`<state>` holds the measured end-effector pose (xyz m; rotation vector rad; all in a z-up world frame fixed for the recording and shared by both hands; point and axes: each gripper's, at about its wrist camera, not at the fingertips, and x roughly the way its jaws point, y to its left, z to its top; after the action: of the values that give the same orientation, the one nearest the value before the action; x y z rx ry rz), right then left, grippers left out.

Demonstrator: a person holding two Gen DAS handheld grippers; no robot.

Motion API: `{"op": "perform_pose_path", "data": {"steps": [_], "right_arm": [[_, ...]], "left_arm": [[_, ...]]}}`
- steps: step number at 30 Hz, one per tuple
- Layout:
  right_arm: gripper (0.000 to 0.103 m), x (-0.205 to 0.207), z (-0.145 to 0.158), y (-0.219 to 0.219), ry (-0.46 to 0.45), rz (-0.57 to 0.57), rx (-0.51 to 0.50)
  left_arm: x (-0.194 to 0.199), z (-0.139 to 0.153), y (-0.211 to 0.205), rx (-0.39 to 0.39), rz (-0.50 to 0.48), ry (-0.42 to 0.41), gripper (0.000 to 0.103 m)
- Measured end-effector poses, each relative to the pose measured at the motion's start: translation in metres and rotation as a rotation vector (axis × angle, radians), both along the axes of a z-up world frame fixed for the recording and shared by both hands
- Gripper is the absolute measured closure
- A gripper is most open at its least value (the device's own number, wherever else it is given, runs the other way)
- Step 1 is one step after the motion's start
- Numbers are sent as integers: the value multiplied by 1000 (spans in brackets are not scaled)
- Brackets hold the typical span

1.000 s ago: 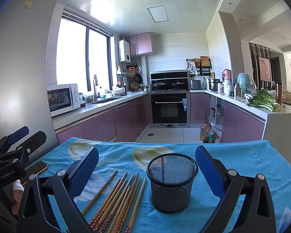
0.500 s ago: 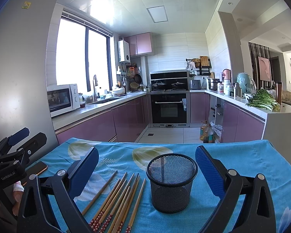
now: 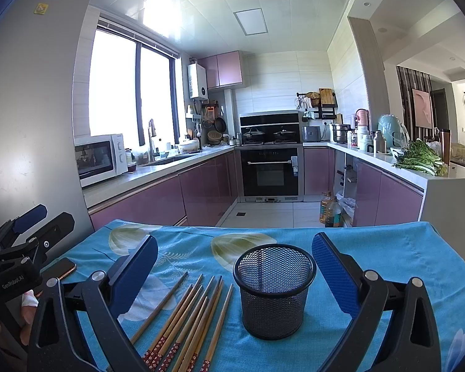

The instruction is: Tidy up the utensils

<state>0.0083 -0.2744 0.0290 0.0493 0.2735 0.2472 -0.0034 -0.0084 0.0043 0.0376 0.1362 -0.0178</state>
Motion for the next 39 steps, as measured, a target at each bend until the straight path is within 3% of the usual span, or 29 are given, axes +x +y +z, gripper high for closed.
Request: {"op": "perform_pose_path", "data": {"steps": [39], "right_arm": [[7, -1, 1, -1, 8, 15, 9]], "left_arm": [[-1, -1, -3, 2, -11, 11, 6]]}}
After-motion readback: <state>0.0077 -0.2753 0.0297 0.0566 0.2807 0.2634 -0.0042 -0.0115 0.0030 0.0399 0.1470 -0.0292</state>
